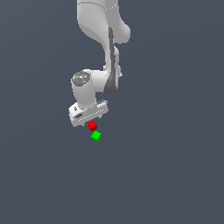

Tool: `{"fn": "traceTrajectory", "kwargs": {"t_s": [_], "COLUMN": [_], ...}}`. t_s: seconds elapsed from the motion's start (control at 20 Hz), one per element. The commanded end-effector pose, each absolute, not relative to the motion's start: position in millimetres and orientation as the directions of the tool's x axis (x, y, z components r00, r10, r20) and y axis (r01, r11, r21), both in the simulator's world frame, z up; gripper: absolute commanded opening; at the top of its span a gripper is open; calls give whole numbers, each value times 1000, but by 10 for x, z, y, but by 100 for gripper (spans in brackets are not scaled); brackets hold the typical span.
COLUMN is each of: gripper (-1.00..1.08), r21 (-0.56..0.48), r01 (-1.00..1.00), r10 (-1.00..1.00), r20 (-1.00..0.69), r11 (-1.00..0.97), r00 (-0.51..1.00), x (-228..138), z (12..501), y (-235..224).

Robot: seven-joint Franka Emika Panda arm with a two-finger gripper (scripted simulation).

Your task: Stack the red cube on top of the green cube.

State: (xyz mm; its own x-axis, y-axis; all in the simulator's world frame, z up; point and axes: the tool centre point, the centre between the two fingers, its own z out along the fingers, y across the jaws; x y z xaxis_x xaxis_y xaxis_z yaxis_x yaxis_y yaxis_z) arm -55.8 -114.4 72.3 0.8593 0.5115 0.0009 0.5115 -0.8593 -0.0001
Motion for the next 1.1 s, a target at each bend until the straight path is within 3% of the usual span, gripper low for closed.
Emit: {"fn": "traceTrajectory", "kwargs": {"t_s": [0.0, 1.05], "gripper": [100, 100], "r21": [0, 0], "r01": [520, 522], "r10": [520, 522], "r20": [0, 0], "r11": [-854, -853], "r00": [854, 853], "x": [-560, -559], "z": [704, 199], "y": [-1163, -1167]}}
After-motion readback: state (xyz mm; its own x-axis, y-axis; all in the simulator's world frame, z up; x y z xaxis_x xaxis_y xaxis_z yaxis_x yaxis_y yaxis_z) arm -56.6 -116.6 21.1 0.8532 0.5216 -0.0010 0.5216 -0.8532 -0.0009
